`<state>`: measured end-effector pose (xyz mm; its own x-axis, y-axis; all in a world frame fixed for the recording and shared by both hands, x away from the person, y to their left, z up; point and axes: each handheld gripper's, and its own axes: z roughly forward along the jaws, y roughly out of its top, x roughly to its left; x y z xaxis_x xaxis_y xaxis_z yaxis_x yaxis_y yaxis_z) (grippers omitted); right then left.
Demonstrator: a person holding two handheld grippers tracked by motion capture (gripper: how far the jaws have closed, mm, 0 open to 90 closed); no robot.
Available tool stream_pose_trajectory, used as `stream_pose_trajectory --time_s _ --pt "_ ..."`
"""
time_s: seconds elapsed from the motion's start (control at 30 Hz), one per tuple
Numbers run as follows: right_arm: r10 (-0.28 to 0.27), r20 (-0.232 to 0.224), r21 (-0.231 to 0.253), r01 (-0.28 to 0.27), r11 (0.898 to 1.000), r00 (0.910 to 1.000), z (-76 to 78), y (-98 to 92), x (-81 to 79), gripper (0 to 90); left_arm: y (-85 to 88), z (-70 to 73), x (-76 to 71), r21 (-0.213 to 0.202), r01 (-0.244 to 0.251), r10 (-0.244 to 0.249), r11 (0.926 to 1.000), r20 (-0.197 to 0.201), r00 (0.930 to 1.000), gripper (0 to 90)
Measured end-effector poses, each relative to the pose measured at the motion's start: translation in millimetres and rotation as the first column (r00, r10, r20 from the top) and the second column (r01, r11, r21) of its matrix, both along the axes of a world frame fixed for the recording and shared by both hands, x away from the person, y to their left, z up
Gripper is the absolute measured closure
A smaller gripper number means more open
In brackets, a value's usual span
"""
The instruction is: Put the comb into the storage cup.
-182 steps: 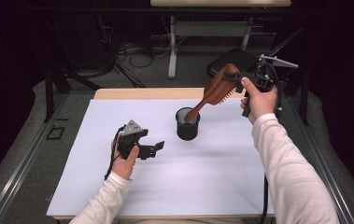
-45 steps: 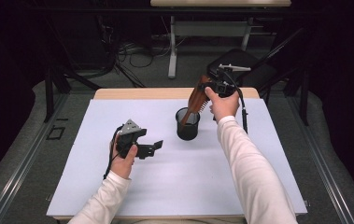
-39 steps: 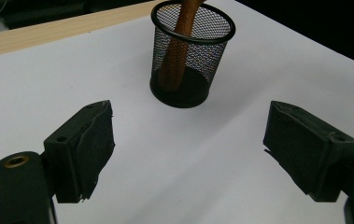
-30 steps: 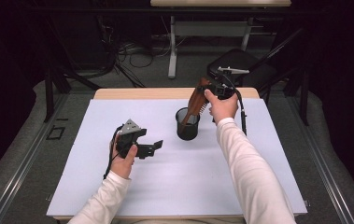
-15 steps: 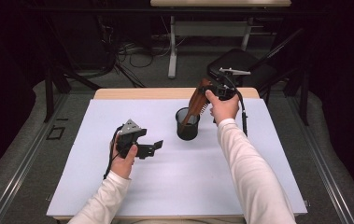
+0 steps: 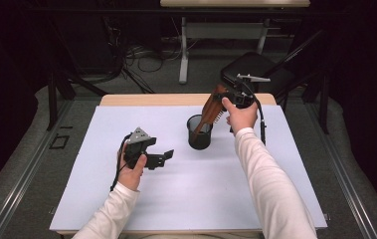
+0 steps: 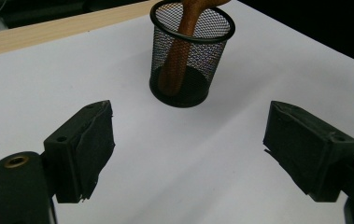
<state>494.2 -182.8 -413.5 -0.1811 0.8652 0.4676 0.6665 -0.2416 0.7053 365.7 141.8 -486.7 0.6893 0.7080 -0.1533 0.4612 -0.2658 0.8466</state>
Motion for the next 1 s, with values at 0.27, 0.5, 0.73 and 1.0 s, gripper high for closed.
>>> stream_pose_trajectory --time_s 0.27,0.5,0.73,1.0 --pt "0.008 -0.003 0.017 -0.008 1.000 1.0000 -3.0 -6.0 0.4 48.1 -0.4 -0.3 0.1 0.001 0.001 -0.001 1.0000 0.000 1.0000 16.0" --pt "0.023 0.004 0.011 -0.023 1.000 0.9997 -3.1 -7.0 -0.6 47.6 -0.1 -0.1 0.0 0.000 0.001 -0.001 1.0000 0.000 1.0000 16.0" --pt "0.028 0.004 0.016 -0.028 0.999 0.9996 -5.0 -10.4 -1.5 47.1 -0.3 -0.1 -0.1 0.000 0.001 -0.001 1.0000 0.000 1.0000 16.0" --pt "0.035 0.014 0.026 -0.035 0.999 0.9993 -7.8 -14.4 -2.7 46.6 -0.4 0.0 -0.3 0.002 0.000 0.000 1.0000 0.000 1.0000 16.0"
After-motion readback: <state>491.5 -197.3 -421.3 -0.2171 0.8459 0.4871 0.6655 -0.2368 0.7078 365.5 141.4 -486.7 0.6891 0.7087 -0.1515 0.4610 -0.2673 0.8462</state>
